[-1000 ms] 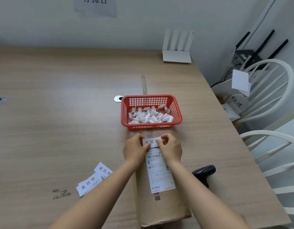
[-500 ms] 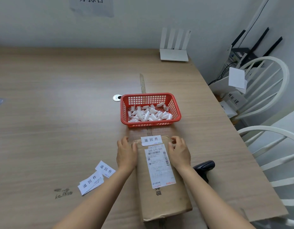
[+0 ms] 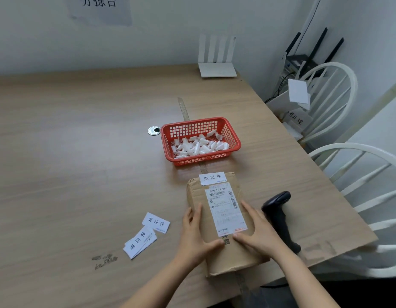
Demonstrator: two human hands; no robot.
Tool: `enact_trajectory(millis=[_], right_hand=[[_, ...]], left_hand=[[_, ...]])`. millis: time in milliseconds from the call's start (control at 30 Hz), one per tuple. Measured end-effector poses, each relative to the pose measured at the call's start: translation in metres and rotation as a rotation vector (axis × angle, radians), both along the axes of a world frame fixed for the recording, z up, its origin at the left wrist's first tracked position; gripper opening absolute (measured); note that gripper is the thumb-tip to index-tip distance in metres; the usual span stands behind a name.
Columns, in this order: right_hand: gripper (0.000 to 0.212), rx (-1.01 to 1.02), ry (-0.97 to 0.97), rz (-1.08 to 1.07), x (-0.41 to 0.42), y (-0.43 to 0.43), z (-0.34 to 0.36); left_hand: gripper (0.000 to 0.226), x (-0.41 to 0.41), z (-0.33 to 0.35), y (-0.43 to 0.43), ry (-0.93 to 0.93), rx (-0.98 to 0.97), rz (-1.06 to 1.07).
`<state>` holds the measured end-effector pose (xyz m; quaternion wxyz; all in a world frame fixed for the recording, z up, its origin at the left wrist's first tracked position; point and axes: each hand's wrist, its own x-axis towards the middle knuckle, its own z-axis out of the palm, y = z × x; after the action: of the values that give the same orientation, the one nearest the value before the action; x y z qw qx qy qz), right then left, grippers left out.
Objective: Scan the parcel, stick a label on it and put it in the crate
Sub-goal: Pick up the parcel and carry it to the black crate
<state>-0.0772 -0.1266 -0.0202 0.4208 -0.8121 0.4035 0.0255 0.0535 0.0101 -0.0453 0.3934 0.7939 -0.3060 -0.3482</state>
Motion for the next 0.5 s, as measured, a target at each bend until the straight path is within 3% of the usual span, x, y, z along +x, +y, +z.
enact_trajectory(millis=[500], right_hand=[[0.096, -0.097, -0.132, -0.291, -0.023, 0.041, 0.049]], left_hand=[[0.112, 0.018, 0.050, -0.011, -0.176, -0.155, -0.358]])
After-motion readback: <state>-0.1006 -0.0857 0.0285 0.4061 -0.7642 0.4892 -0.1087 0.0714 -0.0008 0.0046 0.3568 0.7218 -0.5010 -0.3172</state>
